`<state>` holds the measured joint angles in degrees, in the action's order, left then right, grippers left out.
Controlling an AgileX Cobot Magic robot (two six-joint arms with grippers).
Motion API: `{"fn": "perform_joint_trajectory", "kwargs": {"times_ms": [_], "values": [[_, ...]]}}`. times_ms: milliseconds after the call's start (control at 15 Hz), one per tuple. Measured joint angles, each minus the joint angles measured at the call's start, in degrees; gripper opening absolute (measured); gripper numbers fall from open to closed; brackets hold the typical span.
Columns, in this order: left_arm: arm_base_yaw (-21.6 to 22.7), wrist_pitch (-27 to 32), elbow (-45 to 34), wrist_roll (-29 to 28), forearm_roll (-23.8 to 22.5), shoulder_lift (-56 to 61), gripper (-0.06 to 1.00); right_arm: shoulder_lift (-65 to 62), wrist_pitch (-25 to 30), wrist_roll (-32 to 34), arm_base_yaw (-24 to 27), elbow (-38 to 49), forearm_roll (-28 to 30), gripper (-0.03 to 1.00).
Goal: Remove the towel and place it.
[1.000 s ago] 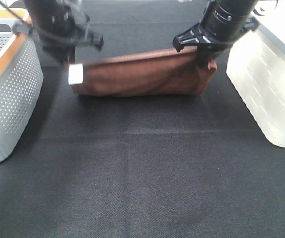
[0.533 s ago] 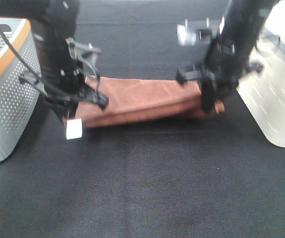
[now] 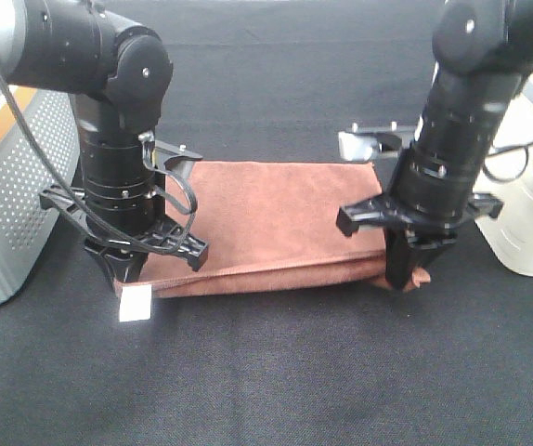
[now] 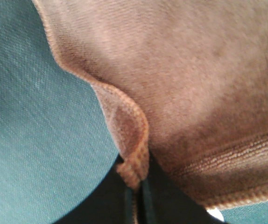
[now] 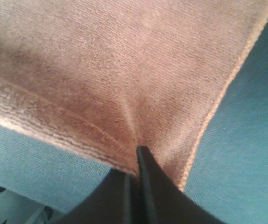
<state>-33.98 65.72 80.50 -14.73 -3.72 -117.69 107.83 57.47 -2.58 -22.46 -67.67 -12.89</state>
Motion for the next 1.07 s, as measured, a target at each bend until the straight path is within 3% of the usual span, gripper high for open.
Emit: {"fn": "perform_joint_trajectory", "kwargs": {"times_ms": [67, 133, 200, 333, 467, 800, 1067], "values": [[0.0, 0.5, -0.1, -1.1, -0.7, 0.0, 0.01, 0.0, -0.1, 0.0, 0.1, 0.3, 0.7, 0.15], [0.2, 1.9, -0.2, -1.5, -1.7, 0.0, 0.11, 0.0, 0.3, 0.0, 0.5, 0.3, 1.7, 0.39], [0.2, 2.9, -0.4, -1.4, -1.5, 0.0, 0.23, 0.0, 1.0, 0.0, 0.6, 0.4, 2.3, 0.58], [0.2, 3.1, -0.5, 2.7, 2.6, 0.0, 0.6, 0.0, 3.7, -0.2, 0.7, 0.5, 2.8, 0.8], [0.2, 3.2, -0.5, 6.0, 5.6, 0.3, 0.72, -0.3, 5.2, -0.5, 0.7, 0.5, 2.8, 0.83], [0.2, 3.2, -0.5, 6.8, 4.9, 7.7, 0.74, -7.0, 7.8, -0.6, 0.7, 0.5, 2.9, 0.84], [0.2, 3.3, -0.5, 7.0, 2.5, 23.3, 0.74, -20.5, 9.1, -0.6, 0.7, 0.5, 1.0, 0.84]]}}
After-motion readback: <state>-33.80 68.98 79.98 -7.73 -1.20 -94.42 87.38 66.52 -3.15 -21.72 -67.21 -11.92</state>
